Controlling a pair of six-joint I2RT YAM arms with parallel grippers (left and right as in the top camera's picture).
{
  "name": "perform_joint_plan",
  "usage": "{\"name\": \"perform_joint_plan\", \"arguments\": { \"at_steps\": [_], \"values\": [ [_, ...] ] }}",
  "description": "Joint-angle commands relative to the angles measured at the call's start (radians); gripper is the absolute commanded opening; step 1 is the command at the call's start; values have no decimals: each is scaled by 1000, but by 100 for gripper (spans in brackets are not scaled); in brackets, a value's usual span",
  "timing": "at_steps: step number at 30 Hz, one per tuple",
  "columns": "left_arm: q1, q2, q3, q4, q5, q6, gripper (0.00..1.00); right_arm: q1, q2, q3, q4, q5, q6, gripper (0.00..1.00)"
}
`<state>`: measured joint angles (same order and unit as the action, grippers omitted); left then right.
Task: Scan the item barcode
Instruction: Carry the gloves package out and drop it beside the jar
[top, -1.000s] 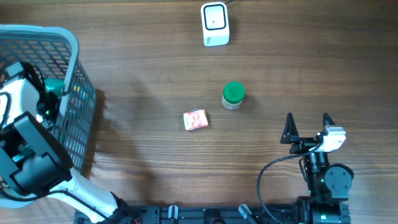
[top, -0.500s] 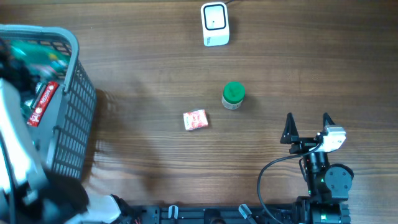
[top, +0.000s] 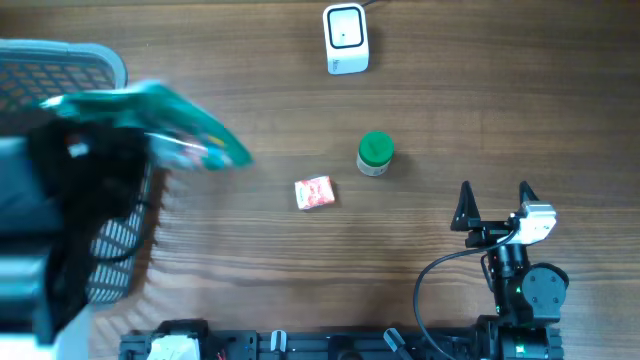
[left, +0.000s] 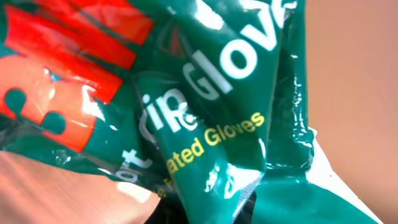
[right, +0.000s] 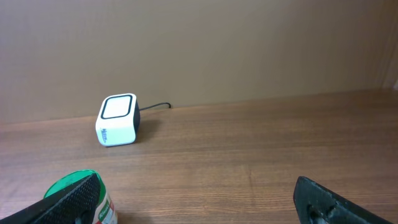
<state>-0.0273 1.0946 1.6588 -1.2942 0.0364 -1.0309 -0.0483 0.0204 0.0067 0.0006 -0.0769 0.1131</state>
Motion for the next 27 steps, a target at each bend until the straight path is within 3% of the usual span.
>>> {"name": "perform_joint_plan", "arguments": {
  "at_steps": [1,4,9,15,17,21,27],
  "values": [
    [-247,98,-104,-1,-46,296,4,6,-6,-2,2,14,18,100],
    [-432,229,-190,2,-58,439,4,6,-6,-2,2,14,18,100],
    [-578,460,-243,-27,-249,455,4,6,-6,-2,2,14,18,100],
    [-579,674,-249,-47,-508,460,4,6,-6,-2,2,14,18,100],
    [-576,715,-249,6,-508,511,5,6,-6,-2,2,14,18,100],
    [-578,801,-250,138,-473,591,16,6,-6,-2,2,14,18,100],
    [-568,866,-253,131,-546,631,8,6,-6,-2,2,14,18,100]
  ]
}}
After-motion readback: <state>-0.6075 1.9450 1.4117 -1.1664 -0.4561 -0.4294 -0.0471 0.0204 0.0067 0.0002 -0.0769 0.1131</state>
